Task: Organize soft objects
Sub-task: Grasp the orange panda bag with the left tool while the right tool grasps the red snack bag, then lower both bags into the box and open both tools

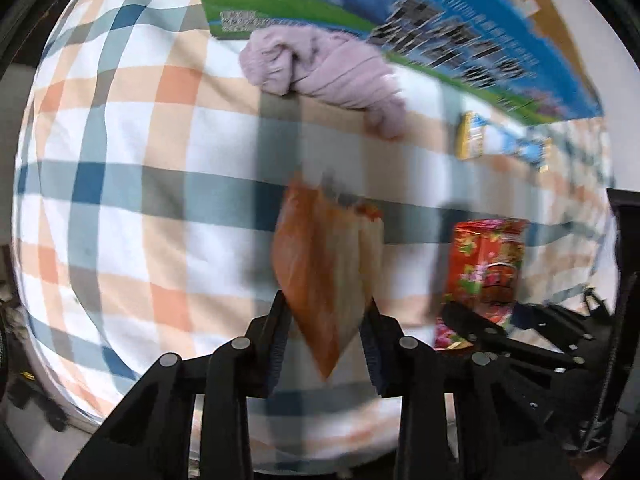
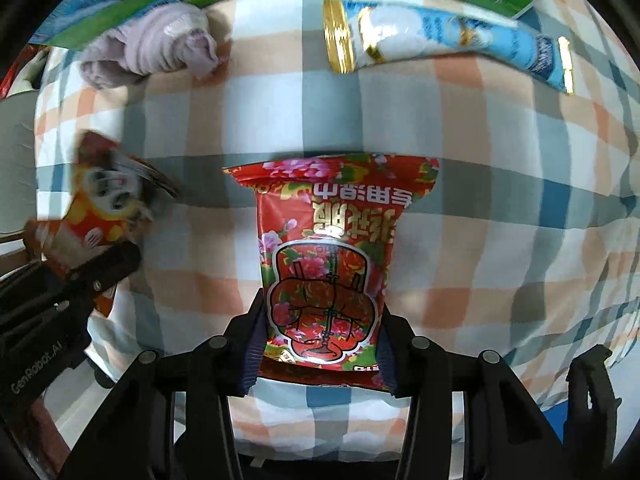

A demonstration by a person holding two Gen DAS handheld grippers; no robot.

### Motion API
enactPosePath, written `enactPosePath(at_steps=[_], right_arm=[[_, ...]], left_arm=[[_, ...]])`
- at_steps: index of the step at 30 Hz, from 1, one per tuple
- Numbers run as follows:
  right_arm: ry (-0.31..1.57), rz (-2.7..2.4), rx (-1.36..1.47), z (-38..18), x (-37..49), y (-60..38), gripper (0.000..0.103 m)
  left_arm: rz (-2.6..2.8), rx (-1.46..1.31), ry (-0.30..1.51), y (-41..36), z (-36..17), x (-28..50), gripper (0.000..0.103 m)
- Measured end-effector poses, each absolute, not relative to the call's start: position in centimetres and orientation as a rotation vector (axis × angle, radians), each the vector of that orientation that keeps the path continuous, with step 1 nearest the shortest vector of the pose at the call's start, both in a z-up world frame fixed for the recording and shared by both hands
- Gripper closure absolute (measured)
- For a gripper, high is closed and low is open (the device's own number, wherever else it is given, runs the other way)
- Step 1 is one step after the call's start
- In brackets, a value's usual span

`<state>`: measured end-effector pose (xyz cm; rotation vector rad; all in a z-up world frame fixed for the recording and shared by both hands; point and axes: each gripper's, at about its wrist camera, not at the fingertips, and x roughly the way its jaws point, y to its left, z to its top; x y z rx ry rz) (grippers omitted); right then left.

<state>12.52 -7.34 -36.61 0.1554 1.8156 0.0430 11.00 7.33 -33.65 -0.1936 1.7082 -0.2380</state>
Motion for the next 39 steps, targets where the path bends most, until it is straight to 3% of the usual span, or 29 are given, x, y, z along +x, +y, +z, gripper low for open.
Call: enactPosePath(at_steps=[2, 9, 15, 19, 24, 30, 39], right_arm=[[1.79, 0.052, 0.169, -35.0, 12.1, -7.7, 0.054], [1.768, 0.066, 0.151, -32.7, 11.9, -8.1, 0.054], [1.775, 0.043, 0.205, -35.0, 12.0, -9.5, 0.054], [1.747, 0.006, 0.24, -35.6, 11.8, -10.0, 0.054], [1.747, -0.012, 0.268, -35.4, 10.8, -11.1, 0.054], [1.72, 0.008, 0.262, -33.2, 10.7, -11.9, 0.055], [1.613, 0.111, 0.297, -23.6, 11.8, -12.5, 0.055]], left_arm=[[-0.262, -0.237, 1.694, 7.1, -32.5, 10.7, 0.078], [-0.295, -0.176, 1.721, 5.2, -33.5, 13.8, 0.074], [-0.198, -0.219, 1.667, 4.4, -35.5, 17.1, 0.053], [-0.165, -0.204, 1.606, 3.9, -35.9, 18.2, 0.053], [-0.137, -0.175, 1.579, 4.5, -35.5, 18.7, 0.067], [-0.161, -0.164, 1.515, 4.8, -31.4, 17.4, 0.07], [-0.28, -0.147, 1.383, 4.6, -19.8, 18.3, 0.07]])
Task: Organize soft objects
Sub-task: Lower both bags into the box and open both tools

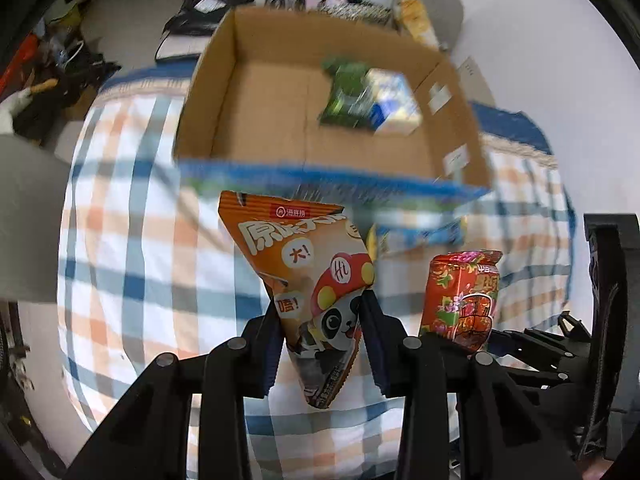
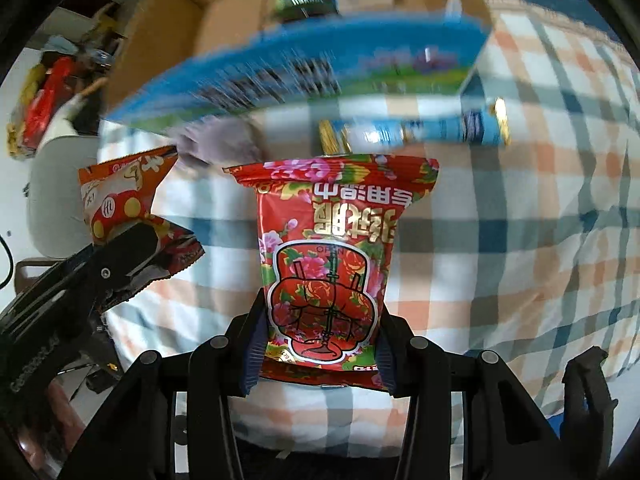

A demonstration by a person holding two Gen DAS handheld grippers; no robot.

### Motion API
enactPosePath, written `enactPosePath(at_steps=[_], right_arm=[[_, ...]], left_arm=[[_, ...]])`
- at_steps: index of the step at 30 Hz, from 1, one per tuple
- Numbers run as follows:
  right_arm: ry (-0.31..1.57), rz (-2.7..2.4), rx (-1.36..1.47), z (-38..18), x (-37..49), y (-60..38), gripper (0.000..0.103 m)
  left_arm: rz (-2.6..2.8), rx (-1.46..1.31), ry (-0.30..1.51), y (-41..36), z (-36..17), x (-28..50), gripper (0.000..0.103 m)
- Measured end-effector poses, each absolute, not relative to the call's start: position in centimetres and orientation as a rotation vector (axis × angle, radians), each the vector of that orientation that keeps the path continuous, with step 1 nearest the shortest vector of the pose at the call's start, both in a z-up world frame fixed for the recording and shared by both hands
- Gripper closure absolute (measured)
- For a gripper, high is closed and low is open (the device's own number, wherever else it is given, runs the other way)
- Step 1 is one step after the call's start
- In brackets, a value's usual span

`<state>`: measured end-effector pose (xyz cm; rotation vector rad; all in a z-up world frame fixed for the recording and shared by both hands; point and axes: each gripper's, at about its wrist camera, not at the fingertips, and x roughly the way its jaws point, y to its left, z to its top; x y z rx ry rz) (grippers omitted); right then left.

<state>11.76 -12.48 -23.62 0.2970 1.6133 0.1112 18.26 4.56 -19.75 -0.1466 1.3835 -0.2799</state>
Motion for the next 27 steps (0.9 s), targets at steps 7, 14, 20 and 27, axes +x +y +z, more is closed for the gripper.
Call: enactPosePath(at_steps=[7, 14, 20, 27], right_arm=[[1.509, 0.119, 0.301, -16.9, 17.7, -14.0, 0.055], [1.513, 0.055, 0.291, -18.3, 26.3, -15.6, 0.055], [1.602, -0.008, 0.252, -25.2, 31.1, -16.1, 0.055], [1.711, -0.056, 0.214, -32.4, 34.1, -16.7, 0.055]], left_arm=[[-0.273, -0.087, 1.324, 4.0, -16.4, 25.3, 0.07], [-0.238, -0.029, 1.417, 2.7, -19.4, 34.8, 0.07], [-0.213, 0.018, 1.525, 1.9, -24.8, 40.5, 0.07], [-0.193, 0.081, 1.617, 0.9, -30.3, 44.6, 0.069]])
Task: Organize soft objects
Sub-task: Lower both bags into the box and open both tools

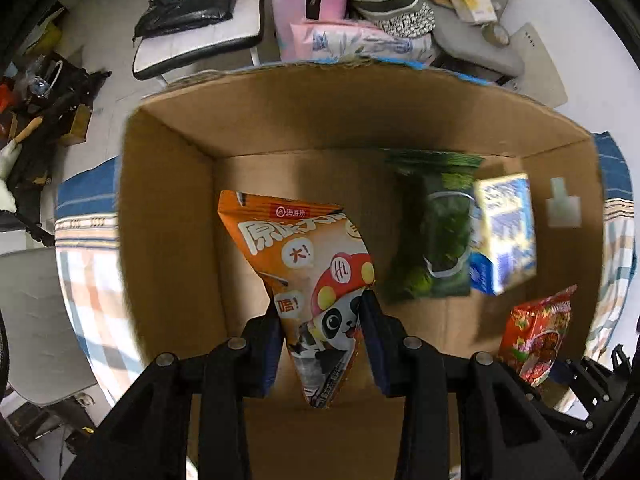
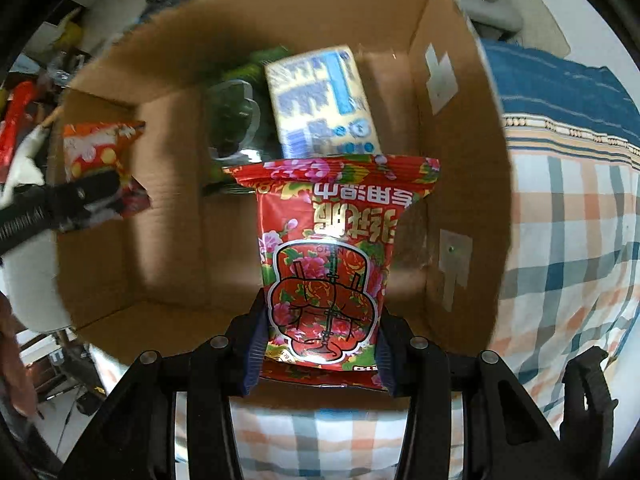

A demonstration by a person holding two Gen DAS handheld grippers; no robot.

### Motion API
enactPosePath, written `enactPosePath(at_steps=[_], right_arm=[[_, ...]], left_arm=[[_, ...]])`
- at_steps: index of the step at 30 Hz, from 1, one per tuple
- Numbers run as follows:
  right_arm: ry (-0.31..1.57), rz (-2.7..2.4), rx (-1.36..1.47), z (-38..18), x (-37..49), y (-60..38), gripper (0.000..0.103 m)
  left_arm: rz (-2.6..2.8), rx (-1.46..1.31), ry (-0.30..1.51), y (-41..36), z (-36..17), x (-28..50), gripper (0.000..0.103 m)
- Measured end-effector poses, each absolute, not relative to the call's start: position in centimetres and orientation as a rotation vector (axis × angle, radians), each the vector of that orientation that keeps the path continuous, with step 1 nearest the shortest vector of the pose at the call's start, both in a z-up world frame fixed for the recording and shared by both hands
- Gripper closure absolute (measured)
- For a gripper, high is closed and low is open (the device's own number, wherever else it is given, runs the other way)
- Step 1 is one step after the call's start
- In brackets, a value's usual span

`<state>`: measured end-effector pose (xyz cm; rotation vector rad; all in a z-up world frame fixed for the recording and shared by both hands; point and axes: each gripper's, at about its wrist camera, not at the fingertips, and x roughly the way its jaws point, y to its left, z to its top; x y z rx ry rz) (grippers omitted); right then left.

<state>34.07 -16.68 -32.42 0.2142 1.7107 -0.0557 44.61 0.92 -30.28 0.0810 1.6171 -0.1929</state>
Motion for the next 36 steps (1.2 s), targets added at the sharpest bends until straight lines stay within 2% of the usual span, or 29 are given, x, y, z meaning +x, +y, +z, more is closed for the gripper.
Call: enactPosePath(at_steps=[8, 16, 17, 22, 24, 25, 26, 28, 31, 34, 36], right_arm=[[1.772, -0.055, 0.175, -36.0, 35.4, -16.3, 0.055], [1.839, -0.043, 0.146, -38.0, 36.4, -15.6, 0.053], [1.835, -0.046, 0.144, -38.0, 36.4, -15.8, 0.052], [1.805, -0.044, 0.144, -36.4, 37.1, -15.8, 0.039], [1.791, -0.048, 0.154, -35.7, 37.3, -16.0, 0.036], [1.781, -0.052, 0.152, -35.1, 37.3, -16.1, 0.034], [1.765, -0.052, 0.156, -34.5, 37.4, -16.1, 0.032], [1.741, -0.054, 0.148, -33.5, 37.4, -16.1, 0.022], [1.695, -0.052, 0.149, -31.4, 36.8, -16.0, 0.014], [1.643, -0.054, 0.148, -29.7, 36.1, -15.8, 0.003], [1.594, -0.059, 0.138, -28.1, 35.3, -15.5, 0.003]], left_arm=[[-0.199, 0.101, 1.644, 0.3, -32.4, 46.8, 0.067], [-0.157, 0.089, 1.647, 0.5, -32.2, 48.2, 0.065], [-0.155, 0.087, 1.641, 0.6, -31.9, 48.2, 0.062], [-0.161, 0.074, 1.616, 1.1, -30.5, 47.7, 0.061], [-0.163, 0.077, 1.599, 1.1, -29.8, 47.4, 0.054], [-0.165, 0.077, 1.581, 1.2, -29.1, 46.9, 0.043], [-0.169, 0.073, 1.565, 1.3, -28.5, 46.5, 0.037], [-0.171, 0.084, 1.536, 1.3, -27.5, 45.5, 0.034], [-0.166, 0.084, 1.486, 1.5, -26.0, 43.7, 0.012], [-0.169, 0.083, 1.431, 1.7, -24.4, 41.2, 0.01], [-0.165, 0.085, 1.387, 1.8, -23.2, 39.3, 0.01]])
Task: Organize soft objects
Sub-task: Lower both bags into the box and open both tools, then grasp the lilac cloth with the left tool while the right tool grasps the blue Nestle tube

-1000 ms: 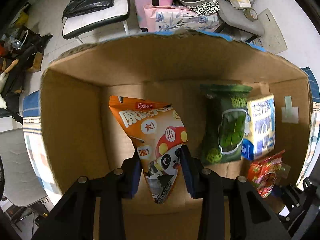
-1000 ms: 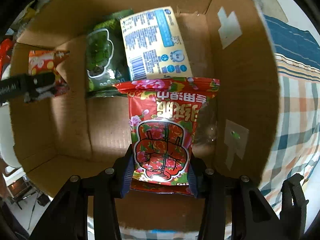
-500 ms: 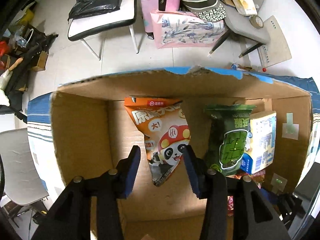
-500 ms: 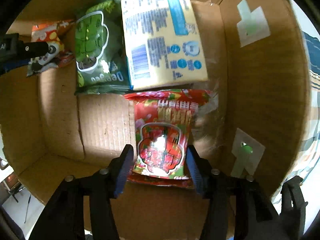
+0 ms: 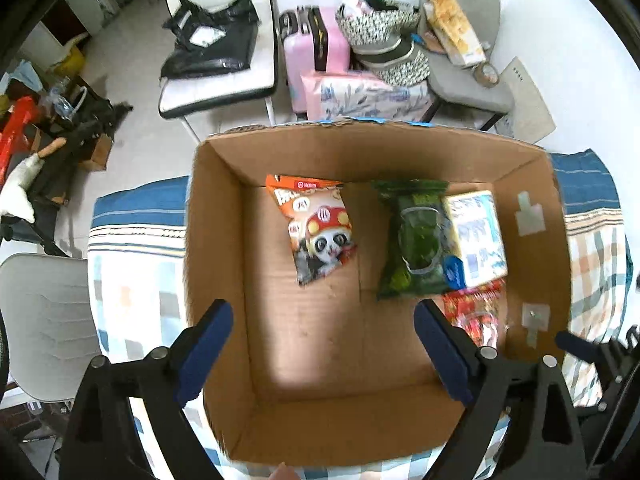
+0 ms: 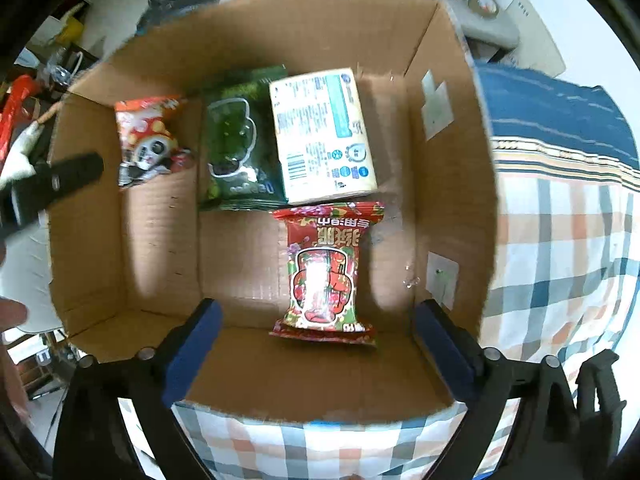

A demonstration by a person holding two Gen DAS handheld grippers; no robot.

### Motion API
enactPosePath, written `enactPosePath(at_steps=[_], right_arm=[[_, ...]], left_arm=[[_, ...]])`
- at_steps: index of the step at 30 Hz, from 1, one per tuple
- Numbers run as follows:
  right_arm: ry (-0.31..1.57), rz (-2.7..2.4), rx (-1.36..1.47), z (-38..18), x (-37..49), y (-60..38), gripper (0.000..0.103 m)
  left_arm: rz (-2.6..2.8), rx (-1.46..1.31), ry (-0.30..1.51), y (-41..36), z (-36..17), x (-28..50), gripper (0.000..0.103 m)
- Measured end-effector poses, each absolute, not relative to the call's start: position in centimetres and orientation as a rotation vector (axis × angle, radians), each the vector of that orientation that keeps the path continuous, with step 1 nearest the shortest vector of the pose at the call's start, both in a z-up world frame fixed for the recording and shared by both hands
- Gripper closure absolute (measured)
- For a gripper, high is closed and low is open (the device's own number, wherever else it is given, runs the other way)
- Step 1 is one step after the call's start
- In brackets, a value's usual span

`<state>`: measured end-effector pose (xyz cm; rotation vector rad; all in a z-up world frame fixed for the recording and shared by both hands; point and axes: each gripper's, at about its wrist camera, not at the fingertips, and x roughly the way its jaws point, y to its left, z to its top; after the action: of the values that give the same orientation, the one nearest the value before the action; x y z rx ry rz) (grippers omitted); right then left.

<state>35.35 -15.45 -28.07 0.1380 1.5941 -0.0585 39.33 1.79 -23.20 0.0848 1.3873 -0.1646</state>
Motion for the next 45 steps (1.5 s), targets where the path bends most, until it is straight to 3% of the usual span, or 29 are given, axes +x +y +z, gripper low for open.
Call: enactPosePath(at_steps=[17, 23, 30, 32, 37, 41, 42, 45], right_arm=[[1.357, -0.032, 0.135, -17.8, 27.0, -14.8, 0.0], [1.384, -0.046, 0.202, -19.0, 23.1, -17.2, 0.0], [1.495, -0.157, 0.526, -28.0, 19.8, -21.8, 0.0], [1.509, -0.199, 0.588, -30.8, 19.5, -22.4, 0.004], [1.513, -0.254, 0.67, -35.4, 19.6, -22.6, 0.032], [1.468, -0.288, 0.727, -37.6, 19.8, -22.9, 0.038], [1.457, -0.289, 0.732, -37.8, 19.8, -22.9, 0.043], [1.441, -0.287, 0.725, -37.9, 19.8, -22.6, 0.074]], left_arm=[[-0.108, 0.014, 1.182, 4.1, -14.2, 28.2, 0.006], [-0.043, -0.088, 1.273, 5.7, -17.8, 24.6, 0.006], [0.051, -0.2, 1.424, 6.7, -25.0, 21.9, 0.006], [0.092, -0.227, 1.444, 7.1, -26.6, 21.5, 0.006], [0.171, -0.326, 1.487, 8.5, -30.0, 21.2, 0.006], [0.19, -0.372, 1.509, 8.1, -32.3, 21.3, 0.006], [0.188, -0.379, 1.516, 7.9, -32.8, 21.4, 0.006], [0.173, -0.408, 1.531, 6.9, -34.3, 21.7, 0.006]])
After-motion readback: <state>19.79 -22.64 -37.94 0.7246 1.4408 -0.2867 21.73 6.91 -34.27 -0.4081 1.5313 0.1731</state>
